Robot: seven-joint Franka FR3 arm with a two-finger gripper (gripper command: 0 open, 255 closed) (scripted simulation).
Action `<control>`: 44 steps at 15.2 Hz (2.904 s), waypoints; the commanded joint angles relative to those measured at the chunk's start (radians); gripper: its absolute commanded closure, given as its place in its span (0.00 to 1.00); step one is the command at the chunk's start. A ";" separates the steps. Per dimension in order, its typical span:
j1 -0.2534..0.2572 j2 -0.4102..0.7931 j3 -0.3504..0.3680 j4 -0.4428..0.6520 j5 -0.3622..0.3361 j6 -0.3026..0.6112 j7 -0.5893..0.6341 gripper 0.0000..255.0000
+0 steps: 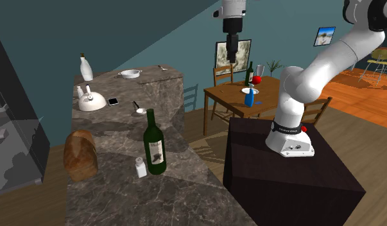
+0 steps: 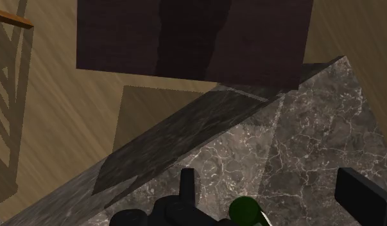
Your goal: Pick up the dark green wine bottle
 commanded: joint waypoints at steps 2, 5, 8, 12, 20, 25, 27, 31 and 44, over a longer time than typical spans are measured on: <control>0.004 0.023 0.014 -0.003 0.007 0.033 0.012 0.00; 0.016 0.100 0.055 -0.004 0.024 0.129 0.049 0.00; 0.026 0.186 0.094 0.008 0.035 0.221 0.086 0.00; 0.034 0.312 0.145 0.044 0.036 0.335 0.137 0.00; 0.040 0.591 0.235 0.183 -0.019 0.516 0.258 0.00; 0.049 0.778 0.275 0.314 -0.096 0.588 0.350 0.00; 0.057 0.855 0.284 0.376 -0.134 0.606 0.388 0.00; 0.080 0.976 0.288 0.485 -0.195 0.622 0.445 0.00; 0.084 1.017 0.283 0.433 -0.217 0.712 0.464 1.00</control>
